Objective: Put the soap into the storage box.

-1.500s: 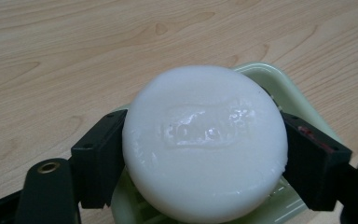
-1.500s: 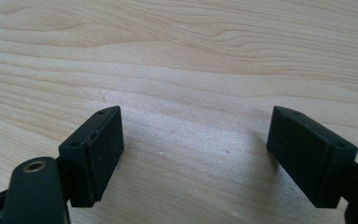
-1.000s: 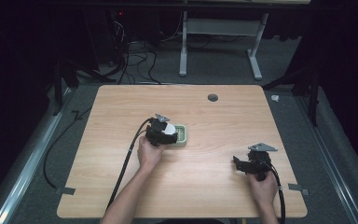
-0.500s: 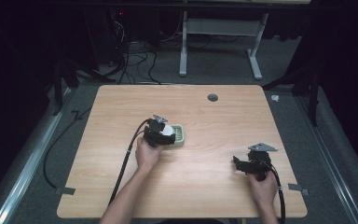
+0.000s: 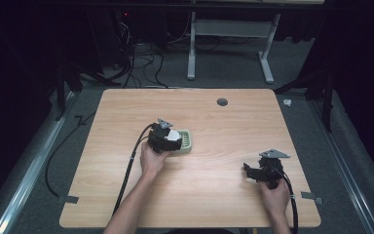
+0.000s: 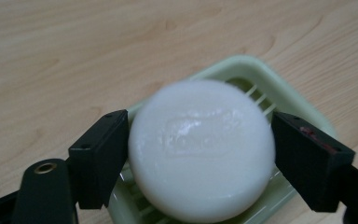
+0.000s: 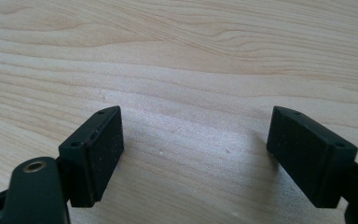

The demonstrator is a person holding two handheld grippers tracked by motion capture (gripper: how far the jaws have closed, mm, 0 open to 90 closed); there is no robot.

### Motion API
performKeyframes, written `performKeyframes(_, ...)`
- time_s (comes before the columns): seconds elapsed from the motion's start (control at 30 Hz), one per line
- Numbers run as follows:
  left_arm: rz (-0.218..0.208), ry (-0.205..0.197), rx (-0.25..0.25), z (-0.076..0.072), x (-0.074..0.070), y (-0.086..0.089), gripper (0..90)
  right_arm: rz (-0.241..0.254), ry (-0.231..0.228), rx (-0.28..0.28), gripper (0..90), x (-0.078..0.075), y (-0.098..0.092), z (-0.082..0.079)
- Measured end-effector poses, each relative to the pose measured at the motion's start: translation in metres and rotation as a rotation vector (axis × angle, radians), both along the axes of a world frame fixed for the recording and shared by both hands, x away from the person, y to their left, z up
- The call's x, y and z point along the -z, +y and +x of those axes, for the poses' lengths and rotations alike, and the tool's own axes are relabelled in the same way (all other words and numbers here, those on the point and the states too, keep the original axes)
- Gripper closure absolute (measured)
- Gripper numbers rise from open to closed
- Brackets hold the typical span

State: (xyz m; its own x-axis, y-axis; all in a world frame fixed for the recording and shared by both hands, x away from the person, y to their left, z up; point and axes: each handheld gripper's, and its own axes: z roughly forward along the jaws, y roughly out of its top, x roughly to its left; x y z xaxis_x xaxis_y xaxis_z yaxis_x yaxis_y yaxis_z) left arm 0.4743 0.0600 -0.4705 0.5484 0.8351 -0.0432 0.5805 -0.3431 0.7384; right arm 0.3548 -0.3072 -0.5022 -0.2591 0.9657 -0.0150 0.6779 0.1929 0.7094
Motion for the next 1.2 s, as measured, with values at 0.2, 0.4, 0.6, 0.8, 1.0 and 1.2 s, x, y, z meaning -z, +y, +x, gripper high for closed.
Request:
performKeyframes(0.2, -0.073, -0.050, -0.002, -0.006, -0.022, 0.009, 19.8, 0.000, 0.000, 0.000, 19.6, 0.000, 0.000, 0.000)
performKeyframes(0.4, -0.074, -0.057, 0.008, -0.017, -0.030, 0.020, 20.1, 0.000, 0.000, 0.000, 19.6, 0.000, 0.000, 0.000)
performKeyframes(0.6, -0.101, -0.060, 0.003, -0.023, -0.035, 0.030, 20.6, 0.000, 0.000, 0.000, 19.6, 0.000, 0.000, 0.000)
performKeyframes(0.8, -0.116, -0.066, 0.002, -0.031, -0.043, 0.039, 21.0, 0.000, 0.000, 0.000, 19.6, 0.000, 0.000, 0.000)
performKeyframes(1.0, -0.116, -0.081, 0.001, -0.040, -0.052, 0.046, 21.1, 0.000, 0.000, 0.000, 19.6, 0.000, 0.000, 0.000)
performKeyframes(1.2, -0.119, -0.086, 0.003, -0.045, -0.057, 0.050, 21.1, 0.000, 0.000, 0.000, 19.6, 0.000, 0.000, 0.000)
